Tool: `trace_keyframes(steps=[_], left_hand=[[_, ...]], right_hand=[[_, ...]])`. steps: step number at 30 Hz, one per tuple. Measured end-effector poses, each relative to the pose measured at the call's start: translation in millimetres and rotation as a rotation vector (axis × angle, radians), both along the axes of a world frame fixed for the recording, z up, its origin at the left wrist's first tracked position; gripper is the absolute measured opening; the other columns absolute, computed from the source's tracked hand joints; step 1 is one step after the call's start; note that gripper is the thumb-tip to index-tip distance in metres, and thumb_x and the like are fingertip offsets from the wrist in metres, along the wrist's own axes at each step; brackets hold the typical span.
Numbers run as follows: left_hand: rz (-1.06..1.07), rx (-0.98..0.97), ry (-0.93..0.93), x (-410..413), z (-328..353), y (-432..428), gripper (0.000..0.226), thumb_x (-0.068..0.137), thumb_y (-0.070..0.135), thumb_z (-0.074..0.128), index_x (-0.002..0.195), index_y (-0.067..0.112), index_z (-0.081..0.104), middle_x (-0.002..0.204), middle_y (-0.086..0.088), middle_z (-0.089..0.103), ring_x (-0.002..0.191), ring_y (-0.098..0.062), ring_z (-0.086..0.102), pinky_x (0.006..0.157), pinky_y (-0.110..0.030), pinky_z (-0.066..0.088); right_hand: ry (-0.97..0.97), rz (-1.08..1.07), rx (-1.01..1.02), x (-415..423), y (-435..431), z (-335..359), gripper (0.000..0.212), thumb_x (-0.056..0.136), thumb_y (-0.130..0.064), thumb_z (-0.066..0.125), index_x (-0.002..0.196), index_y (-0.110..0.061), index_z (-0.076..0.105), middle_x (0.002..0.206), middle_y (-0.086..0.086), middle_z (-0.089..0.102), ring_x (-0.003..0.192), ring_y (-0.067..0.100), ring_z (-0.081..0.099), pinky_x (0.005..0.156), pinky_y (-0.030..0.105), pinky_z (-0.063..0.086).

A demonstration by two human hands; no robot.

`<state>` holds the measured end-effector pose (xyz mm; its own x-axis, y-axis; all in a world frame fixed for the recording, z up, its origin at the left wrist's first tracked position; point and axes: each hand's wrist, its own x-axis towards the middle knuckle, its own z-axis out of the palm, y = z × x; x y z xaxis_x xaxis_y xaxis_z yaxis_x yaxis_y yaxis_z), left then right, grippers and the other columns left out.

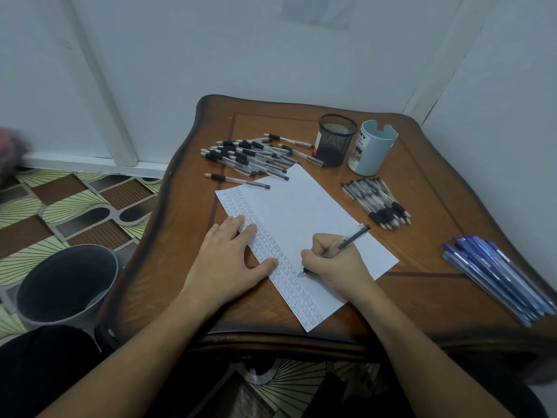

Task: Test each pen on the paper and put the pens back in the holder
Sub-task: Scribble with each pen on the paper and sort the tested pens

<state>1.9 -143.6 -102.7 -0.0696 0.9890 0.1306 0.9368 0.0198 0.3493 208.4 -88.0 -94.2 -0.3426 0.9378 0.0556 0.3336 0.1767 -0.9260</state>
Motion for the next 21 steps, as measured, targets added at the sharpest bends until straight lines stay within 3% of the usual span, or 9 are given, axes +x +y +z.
trace_keyframes(steps=[7,12,17,21], left_hand=[[-0.005,-0.001,-0.003,-0.2,0.5,-0.4,0.094,0.07,0.082,0.022,0.145,0.027,0.039,0.156,0.001,0.027,0.145,-0.014,0.017,0.116,-0.033,0.001],[-0.007,0.002,-0.007,0.5,1.0,-1.1,0.096,0.07,0.082,0.021,0.145,0.025,0.039,0.156,0.001,0.027,0.145,-0.014,0.018,0.117,-0.034,0.003],[-0.002,0.008,-0.006,0.2,1.2,-0.4,0.096,0.07,0.082,0.021,0.145,0.026,0.04,0.156,0.001,0.028,0.144,-0.014,0.019,0.116,-0.031,0.002],[-0.003,0.014,-0.009,0.8,1.1,-0.8,0.095,0.07,0.082,0.022,0.144,0.026,0.04,0.156,0.001,0.028,0.144,-0.014,0.019,0.115,-0.031,0.002]], right_hand=[[-0.015,0.004,0.009,0.1,0.3,0.8,0.045,0.078,-0.011,0.066,0.048,-0.021,0.035,0.052,-0.004,0.035,0.052,0.008,0.042,0.054,0.028,0.038],[-0.015,-0.008,0.019,0.1,-0.1,0.6,0.048,0.081,-0.003,0.066,0.049,-0.019,0.034,0.054,0.0,0.033,0.053,0.009,0.042,0.054,0.028,0.037],[0.016,-0.002,0.002,-0.4,-0.6,-0.6,0.043,0.077,-0.01,0.065,0.05,-0.018,0.032,0.056,0.003,0.032,0.059,0.017,0.044,0.053,0.026,0.039],[-0.007,-0.002,0.013,1.0,0.5,-1.0,0.047,0.08,-0.003,0.065,0.05,-0.017,0.032,0.054,0.001,0.031,0.055,0.011,0.038,0.053,0.026,0.035]])
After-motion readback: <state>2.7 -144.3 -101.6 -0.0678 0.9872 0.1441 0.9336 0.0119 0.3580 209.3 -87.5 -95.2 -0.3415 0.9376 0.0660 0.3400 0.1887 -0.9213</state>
